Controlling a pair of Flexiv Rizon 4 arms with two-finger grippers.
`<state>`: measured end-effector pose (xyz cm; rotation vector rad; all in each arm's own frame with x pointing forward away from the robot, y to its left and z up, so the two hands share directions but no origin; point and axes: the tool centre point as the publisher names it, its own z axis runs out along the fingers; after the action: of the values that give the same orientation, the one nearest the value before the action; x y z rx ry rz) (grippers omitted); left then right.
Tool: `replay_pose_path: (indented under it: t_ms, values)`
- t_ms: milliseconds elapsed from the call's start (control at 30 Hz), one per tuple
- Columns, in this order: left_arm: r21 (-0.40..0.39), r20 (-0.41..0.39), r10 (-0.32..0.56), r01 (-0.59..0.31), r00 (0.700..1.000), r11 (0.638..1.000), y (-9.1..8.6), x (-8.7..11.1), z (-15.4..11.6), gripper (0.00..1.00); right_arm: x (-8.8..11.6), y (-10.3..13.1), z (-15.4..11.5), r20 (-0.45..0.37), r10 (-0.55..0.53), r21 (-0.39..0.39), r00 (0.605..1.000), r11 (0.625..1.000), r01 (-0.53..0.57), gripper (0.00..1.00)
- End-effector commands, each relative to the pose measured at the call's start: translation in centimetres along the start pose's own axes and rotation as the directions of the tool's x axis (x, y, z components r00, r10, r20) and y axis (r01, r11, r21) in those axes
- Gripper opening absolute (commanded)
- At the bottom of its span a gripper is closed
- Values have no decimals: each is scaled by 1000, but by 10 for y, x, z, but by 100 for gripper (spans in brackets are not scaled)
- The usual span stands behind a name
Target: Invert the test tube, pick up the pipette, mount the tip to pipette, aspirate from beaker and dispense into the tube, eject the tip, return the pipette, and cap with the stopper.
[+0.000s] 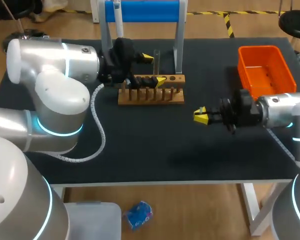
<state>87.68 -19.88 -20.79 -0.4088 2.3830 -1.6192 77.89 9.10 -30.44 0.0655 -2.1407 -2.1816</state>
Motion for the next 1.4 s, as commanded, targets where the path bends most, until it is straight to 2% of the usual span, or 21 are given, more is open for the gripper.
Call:
replay_pose_path:
  t_ms: [33, 233, 600, 767, 900, 1100, 1300, 1333, 1400]
  values:
    - [41, -1, 2, -2, 1000, 999, 5, 1, -4, 100, 10, 4, -21, 8, 5, 28, 1000, 1000, -6, 0]
    - [41, -1, 2, -2, 1000, 999, 5, 1, -4, 100, 14, -3, -36, -4, 8, 16, 1000, 1000, -8, 0]
    - [41, -1, 2, -2, 1000, 999, 5, 1, -4, 100, 14, -3, -36, -4, 8, 16, 1000, 1000, -8, 0]
    - [104, 170, -52, 34, 984, 994, -8, -43, -33, 100, 14, -3, -36, -4, 8, 16, 1000, 1000, -8, 0]
    - [155, 282, -121, 79, 952, 985, -11, -71, -49, 100, 14, -3, -36, -4, 8, 16, 1000, 1000, -8, 0]
    - [160, 428, -188, 130, 884, 978, -10, -105, -55, 100, 14, -3, -36, -4, 8, 16, 1000, 1000, -8, 0]
    - [159, 610, -247, 189, 753, 969, -11, -136, -58, 100, 14, -3, -36, -4, 8, 16, 1000, 1000, -8, 0]
    - [159, 616, -259, 205, 744, 966, -11, -140, -57, 100, 14, -3, -36, -4, 8, 16, 1000, 1000, -8, 0]
    - [159, 616, -259, 205, 744, 966, -11, -140, -57, 100, 14, -3, -36, -4, 8, 16, 1000, 1000, -8, 0]
